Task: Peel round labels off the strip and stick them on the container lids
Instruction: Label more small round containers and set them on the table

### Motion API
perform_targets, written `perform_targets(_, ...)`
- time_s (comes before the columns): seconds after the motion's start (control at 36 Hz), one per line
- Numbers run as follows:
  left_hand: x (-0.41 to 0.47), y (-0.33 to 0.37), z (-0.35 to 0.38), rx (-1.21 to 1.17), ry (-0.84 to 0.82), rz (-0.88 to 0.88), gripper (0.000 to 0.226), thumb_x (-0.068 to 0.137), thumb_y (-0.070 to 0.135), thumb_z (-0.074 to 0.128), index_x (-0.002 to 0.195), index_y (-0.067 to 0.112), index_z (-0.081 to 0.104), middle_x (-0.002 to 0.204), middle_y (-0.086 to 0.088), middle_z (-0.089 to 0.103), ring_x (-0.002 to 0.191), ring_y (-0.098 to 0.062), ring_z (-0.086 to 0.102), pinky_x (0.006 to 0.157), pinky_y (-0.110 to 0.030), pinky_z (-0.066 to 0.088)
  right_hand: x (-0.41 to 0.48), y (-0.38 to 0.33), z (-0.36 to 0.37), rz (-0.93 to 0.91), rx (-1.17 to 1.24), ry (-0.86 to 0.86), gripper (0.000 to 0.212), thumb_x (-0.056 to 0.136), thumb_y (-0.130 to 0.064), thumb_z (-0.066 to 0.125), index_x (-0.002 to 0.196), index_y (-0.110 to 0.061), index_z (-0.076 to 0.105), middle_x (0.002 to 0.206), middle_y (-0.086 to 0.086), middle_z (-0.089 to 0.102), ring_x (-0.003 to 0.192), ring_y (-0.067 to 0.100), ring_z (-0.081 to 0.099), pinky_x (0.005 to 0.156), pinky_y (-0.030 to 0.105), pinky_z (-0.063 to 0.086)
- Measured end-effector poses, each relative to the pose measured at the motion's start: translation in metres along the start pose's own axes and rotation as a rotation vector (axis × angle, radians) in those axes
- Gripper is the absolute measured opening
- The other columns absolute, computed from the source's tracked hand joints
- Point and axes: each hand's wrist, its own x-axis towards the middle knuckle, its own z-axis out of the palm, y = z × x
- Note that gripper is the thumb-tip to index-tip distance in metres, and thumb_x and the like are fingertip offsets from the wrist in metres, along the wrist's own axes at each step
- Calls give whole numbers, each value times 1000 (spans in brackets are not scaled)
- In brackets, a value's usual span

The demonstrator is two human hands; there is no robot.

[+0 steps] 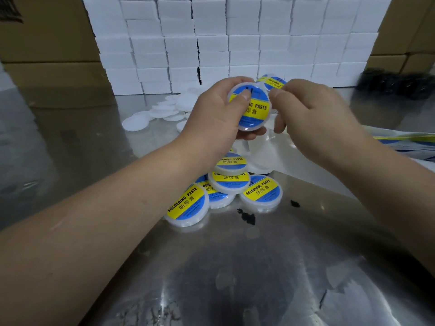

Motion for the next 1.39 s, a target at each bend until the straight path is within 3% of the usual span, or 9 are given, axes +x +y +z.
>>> perform_targets(0.25, -2, -5, 2, 326, 95, 187, 24, 99, 24, 39, 79, 32, 51, 63, 9, 51, 46, -6, 46, 47, -25, 45, -3, -2, 5, -110, -159, -154, 40, 94, -45, 25, 79, -13, 44, 77, 5, 56, 75, 26, 48, 64, 35, 35)
perform_targets(0.56, 1, -6, 0, 486, 185, 277, 29, 96, 24, 45, 69, 34, 48, 58, 15, 47, 58, 3, 44, 58, -12, 33, -7, -7, 8, -160, -225, -71, 42, 94, -46, 20, 76, -14, 42, 81, 8, 59, 77, 28, 49, 65, 36, 34)
perform_targets(0.67, 4, -3, -6, 477, 239, 212, 34, 95, 27, 45, 62, 22, 52, 53, 10, 48, 57, -7, 41, 59, -27, 34, -8, -8, 5, -167, -206, -22, 49, 95, -46, 18, 77, -13, 49, 77, 8, 60, 78, 29, 51, 63, 36, 34)
perform_targets(0.75, 10, 0, -16, 478, 265, 100, 38, 95, 28, 44, 73, -1, 55, 66, -13, 44, 61, -14, 37, 56, -30, 29, -4, -5, -1, -96, -286, 22, 56, 95, -49, 17, 88, -11, 58, 79, 9, 61, 82, 30, 52, 57, 33, 26)
perform_targets(0.89, 23, -5, -34, 725, 202, -114, 21, 94, 22, 36, 75, 16, 43, 60, -1, 32, 58, -17, 30, 49, -20, 29, 2, -1, -4, -24, -435, -22, 36, 88, -48, 38, 92, -22, 62, 85, 6, 61, 78, 22, 43, 50, 26, 24)
perform_targets(0.97, 23, -8, -36, 766, 123, -235, 37, 97, 28, 29, 65, 19, 45, 62, 3, 43, 54, -10, 37, 45, -7, 31, 1, 0, -1, -27, -482, -103, 37, 84, -53, 42, 103, -29, 62, 99, -3, 63, 87, 19, 48, 64, 28, 28)
perform_targets(1.06, 21, -12, -37, 683, -3, -338, 46, 96, 32, 25, 85, 22, 69, 89, 12, 67, 82, -14, 52, 69, -16, 35, 0, 0, 0, -45, -553, -151, 43, 81, -56, 46, 100, -22, 64, 98, -3, 65, 93, 21, 55, 65, 29, 32)
perform_targets(1.25, 19, -20, -42, 698, -187, -414, 41, 97, 46, 22, 123, 41, 54, 143, 13, 37, 104, -3, 30, 83, -19, 18, 0, 1, -2, -51, -661, -235, 23, 87, -36, 50, 88, -19, 64, 72, -1, 53, 71, 22, 44, 49, 18, 24)
perform_targets(1.39, 23, -31, -50, 694, -54, -287, 38, 99, 27, 25, 128, 30, 48, 144, 4, 39, 125, -13, 36, 84, -21, 27, 1, 0, -3, -26, -659, -191, 24, 90, -30, 45, 93, -19, 66, 86, 6, 62, 76, 25, 47, 50, 23, 29)
